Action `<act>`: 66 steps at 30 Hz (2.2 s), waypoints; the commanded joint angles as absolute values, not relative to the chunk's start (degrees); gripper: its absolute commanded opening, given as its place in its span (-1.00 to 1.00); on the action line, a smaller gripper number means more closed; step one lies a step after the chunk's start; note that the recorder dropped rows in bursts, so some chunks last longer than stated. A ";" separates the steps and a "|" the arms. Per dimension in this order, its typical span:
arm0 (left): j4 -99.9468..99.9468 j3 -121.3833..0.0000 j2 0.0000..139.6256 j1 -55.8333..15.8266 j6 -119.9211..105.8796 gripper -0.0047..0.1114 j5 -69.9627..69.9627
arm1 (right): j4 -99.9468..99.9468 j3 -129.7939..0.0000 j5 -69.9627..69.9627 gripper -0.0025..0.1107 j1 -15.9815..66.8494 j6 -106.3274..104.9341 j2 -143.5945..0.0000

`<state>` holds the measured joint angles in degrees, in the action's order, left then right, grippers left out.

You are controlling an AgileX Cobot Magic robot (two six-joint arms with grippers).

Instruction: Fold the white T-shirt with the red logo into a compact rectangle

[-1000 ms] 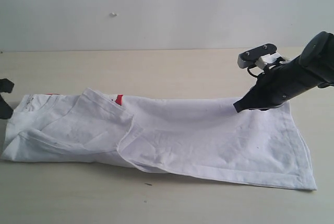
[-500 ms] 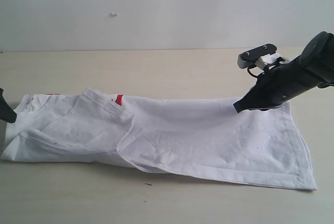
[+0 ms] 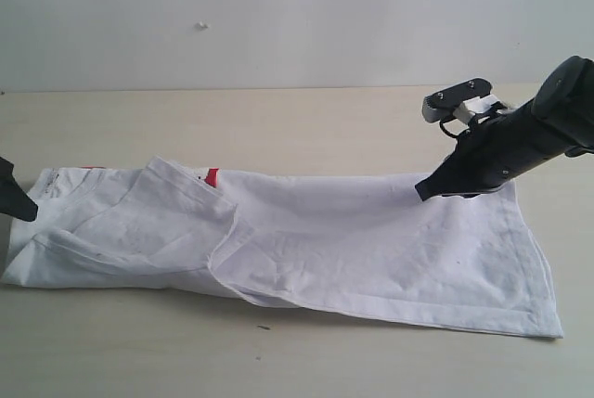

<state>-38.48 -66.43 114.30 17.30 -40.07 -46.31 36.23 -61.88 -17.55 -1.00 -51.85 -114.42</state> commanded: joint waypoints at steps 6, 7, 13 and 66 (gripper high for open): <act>-44.93 -66.64 118.01 17.40 -43.43 0.34 -45.63 | 36.46 -62.10 -17.69 -0.96 -1.30 -51.81 -114.01; -45.57 -66.64 118.16 17.40 -44.20 0.34 -45.63 | 36.46 -62.10 -17.69 -0.96 -1.30 -51.81 -114.01; -48.00 -66.64 118.76 16.88 -49.54 0.34 -48.59 | 36.46 -62.10 -17.69 -0.96 -1.30 -51.81 -114.01; -40.02 -69.22 110.47 17.51 -49.03 -0.92 -56.42 | 36.35 -62.10 -15.26 -0.96 -1.30 -50.96 -114.01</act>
<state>-39.70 -68.17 113.22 17.13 -49.51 -54.24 36.23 -61.88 -17.87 -1.00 -51.85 -114.42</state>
